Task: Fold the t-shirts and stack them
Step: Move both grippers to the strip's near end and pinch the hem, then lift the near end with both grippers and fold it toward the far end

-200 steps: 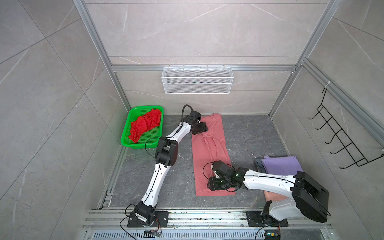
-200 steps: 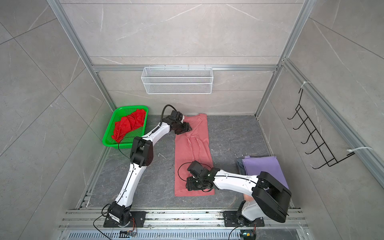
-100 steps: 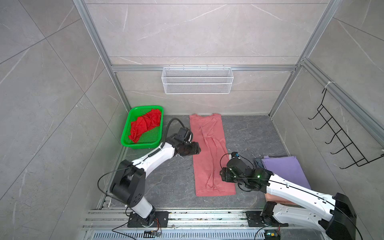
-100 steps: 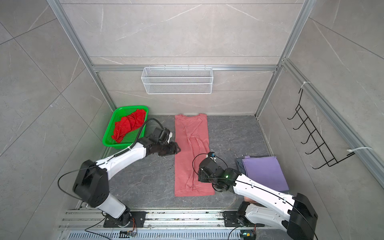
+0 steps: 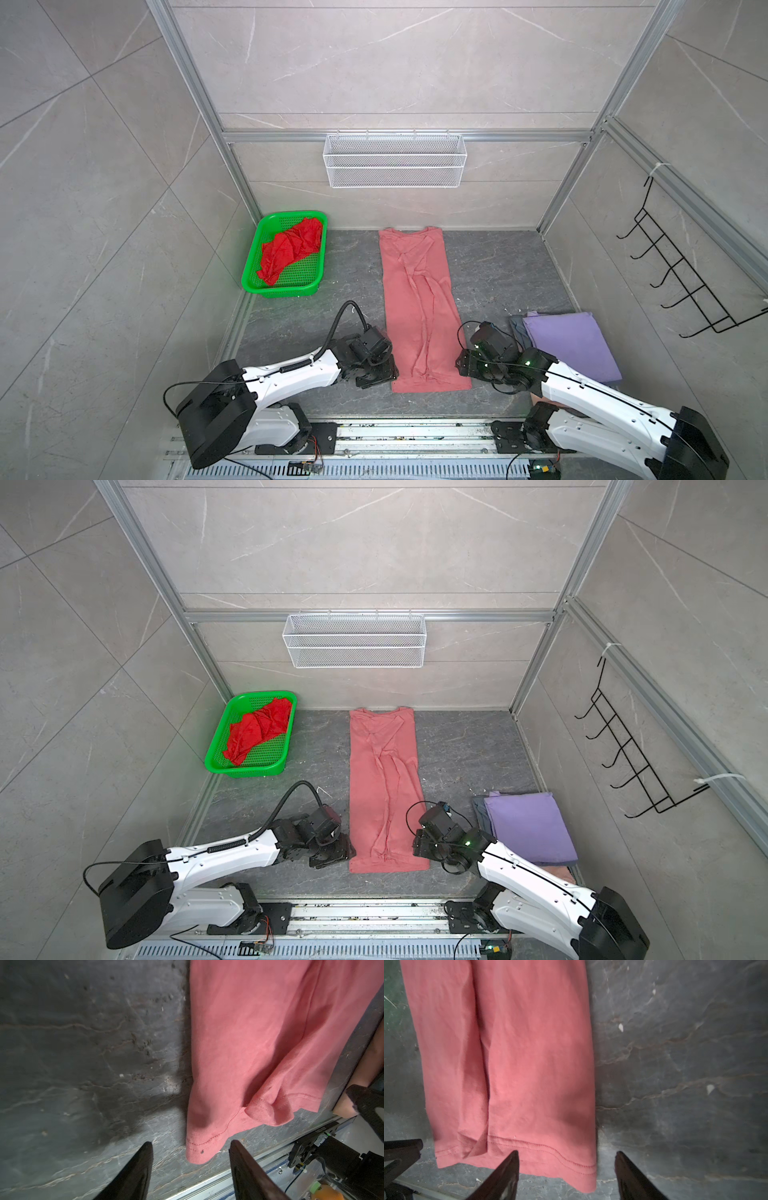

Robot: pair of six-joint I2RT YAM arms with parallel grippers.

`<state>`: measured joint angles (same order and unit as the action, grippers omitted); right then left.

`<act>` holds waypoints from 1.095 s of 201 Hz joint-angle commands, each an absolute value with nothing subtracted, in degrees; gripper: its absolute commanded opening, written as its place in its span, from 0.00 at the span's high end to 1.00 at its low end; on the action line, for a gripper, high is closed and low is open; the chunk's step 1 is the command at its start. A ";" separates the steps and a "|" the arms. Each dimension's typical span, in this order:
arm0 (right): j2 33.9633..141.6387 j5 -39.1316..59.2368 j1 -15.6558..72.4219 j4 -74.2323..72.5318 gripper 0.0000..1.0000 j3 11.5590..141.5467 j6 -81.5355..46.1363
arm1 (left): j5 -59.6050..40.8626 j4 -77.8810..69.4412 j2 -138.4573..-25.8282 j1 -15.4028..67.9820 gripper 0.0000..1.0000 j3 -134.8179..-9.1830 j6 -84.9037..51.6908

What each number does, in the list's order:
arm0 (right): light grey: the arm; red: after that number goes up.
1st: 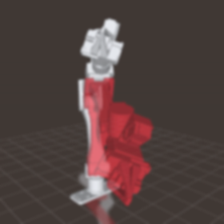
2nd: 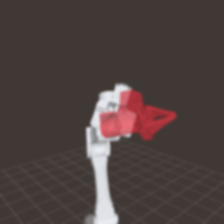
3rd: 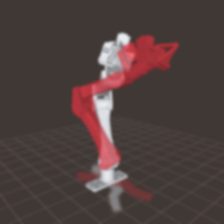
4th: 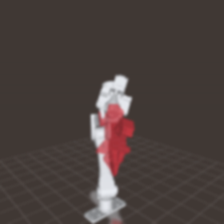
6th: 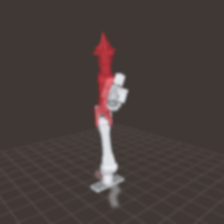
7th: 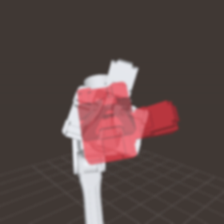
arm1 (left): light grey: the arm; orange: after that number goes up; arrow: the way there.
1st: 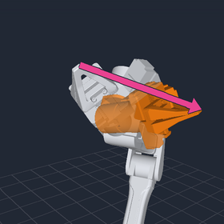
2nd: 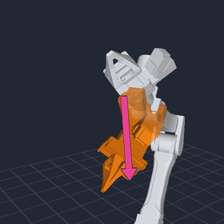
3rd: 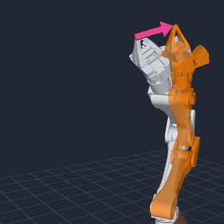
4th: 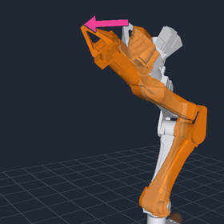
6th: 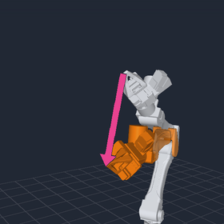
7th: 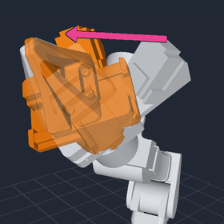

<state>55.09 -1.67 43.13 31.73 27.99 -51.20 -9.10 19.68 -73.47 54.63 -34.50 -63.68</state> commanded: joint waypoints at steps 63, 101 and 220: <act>60.40 6.06 42.98 22.45 0.37 21.55 -55.77 | -10.18 9.88 -78.49 57.57 0.74 -32.74 -72.24; 60.39 7.85 43.06 20.08 0.89 21.14 -56.62 | -9.98 9.67 -77.76 57.66 1.00 -32.59 -71.71; 72.67 -2.55 37.72 16.76 1.00 46.84 -47.29 | -16.59 24.32 -86.14 41.86 1.00 -61.11 -43.56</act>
